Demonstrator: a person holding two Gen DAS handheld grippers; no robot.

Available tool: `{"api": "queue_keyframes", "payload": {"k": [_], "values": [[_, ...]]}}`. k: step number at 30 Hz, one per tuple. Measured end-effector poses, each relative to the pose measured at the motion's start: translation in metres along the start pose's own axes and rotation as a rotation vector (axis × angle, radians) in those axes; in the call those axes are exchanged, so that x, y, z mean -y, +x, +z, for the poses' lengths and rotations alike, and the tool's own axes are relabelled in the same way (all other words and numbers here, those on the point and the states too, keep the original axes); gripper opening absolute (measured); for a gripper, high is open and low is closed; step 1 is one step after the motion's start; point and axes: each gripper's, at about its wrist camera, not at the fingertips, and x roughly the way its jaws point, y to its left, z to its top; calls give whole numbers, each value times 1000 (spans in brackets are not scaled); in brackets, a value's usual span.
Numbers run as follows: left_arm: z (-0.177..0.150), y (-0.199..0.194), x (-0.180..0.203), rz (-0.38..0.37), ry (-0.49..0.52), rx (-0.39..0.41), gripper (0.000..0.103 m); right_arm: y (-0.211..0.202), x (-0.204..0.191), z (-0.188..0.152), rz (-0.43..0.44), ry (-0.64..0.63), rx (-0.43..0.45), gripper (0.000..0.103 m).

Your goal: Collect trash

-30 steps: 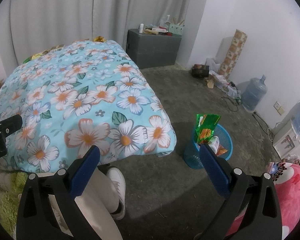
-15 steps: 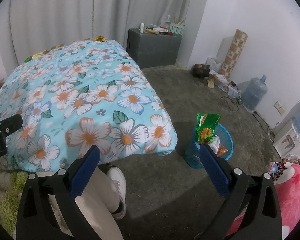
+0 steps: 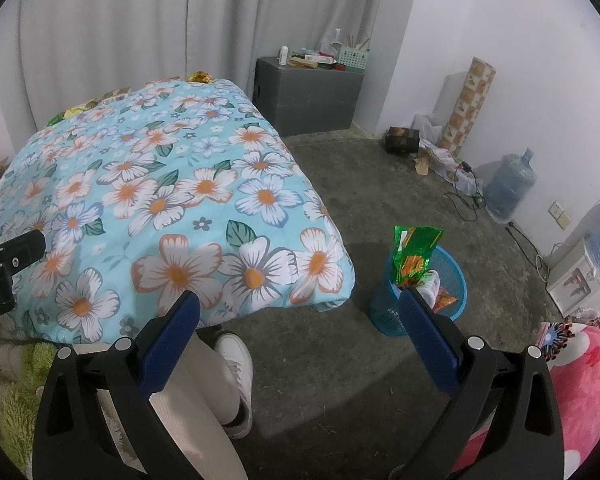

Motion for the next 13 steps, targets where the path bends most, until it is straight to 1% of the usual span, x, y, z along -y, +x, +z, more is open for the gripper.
{"api": "queue_keyframes", "payload": {"k": [13], "values": [[0,-1,-1,0,-2,-3,94,1,0,0,3,1,-1,97]]}}
